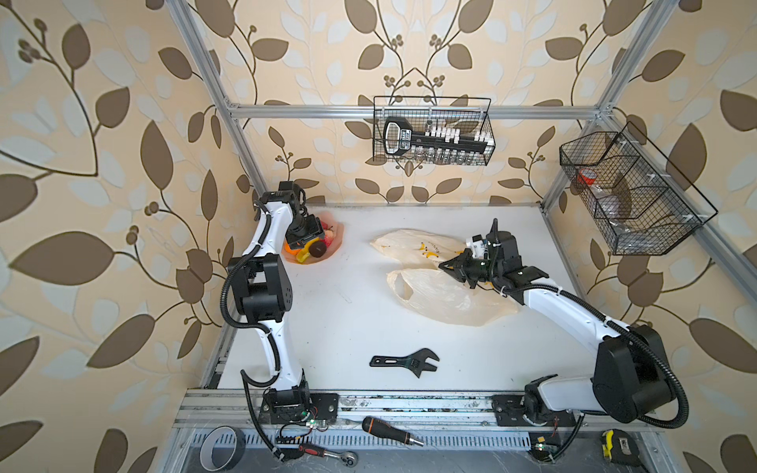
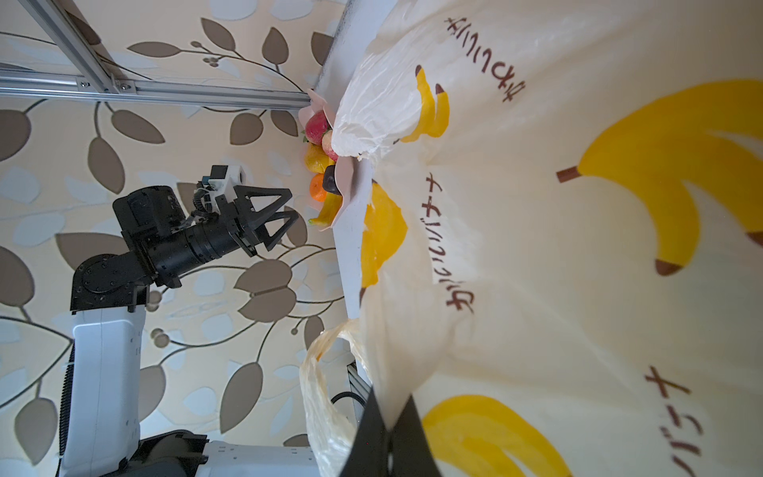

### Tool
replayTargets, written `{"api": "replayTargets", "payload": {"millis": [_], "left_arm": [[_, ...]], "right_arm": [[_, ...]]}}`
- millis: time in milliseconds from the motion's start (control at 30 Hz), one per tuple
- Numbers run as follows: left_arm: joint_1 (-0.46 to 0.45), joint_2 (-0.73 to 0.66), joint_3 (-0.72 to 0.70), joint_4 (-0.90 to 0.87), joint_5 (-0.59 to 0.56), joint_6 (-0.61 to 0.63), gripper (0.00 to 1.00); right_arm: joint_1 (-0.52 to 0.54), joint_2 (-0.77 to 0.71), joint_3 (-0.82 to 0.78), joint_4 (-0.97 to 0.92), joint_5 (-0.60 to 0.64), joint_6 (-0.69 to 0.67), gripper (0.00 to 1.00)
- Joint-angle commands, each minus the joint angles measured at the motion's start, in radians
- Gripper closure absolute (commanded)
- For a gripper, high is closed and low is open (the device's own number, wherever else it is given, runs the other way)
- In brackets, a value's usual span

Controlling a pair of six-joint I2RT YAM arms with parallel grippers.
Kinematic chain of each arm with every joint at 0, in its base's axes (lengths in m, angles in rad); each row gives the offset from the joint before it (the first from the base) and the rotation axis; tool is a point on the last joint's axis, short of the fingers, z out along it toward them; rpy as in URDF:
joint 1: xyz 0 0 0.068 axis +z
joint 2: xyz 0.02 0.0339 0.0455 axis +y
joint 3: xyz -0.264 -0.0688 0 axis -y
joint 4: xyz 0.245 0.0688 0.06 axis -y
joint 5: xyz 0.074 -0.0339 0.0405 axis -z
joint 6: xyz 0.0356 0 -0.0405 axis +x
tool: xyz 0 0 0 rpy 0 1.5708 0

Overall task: Place the fruits into the plastic bag
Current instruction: Pick up the fruit from the plate.

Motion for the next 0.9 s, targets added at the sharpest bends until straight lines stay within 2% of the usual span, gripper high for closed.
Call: {"api": "replayTargets", "payload": {"millis": [0, 300, 867], "left_arm": [[0.004, 0.027, 0.055, 0.024, -0.025, 0.013, 0.28], [0.004, 0.126, 0.1, 0.044, -0.024, 0.01, 0.29], [0.005, 0.205, 0.037, 0.074, -0.03, -0.004, 0.3]], "right_arm": [[-0.004, -0.002, 0.038, -0.016, 0.006, -0.002, 1.0], [-0.002, 0.005, 0.046, -0.017, 0.009, -0.003, 1.0], [0.01, 0.01, 0.051, -0.018, 0.018, -0.003, 1.0]]}}
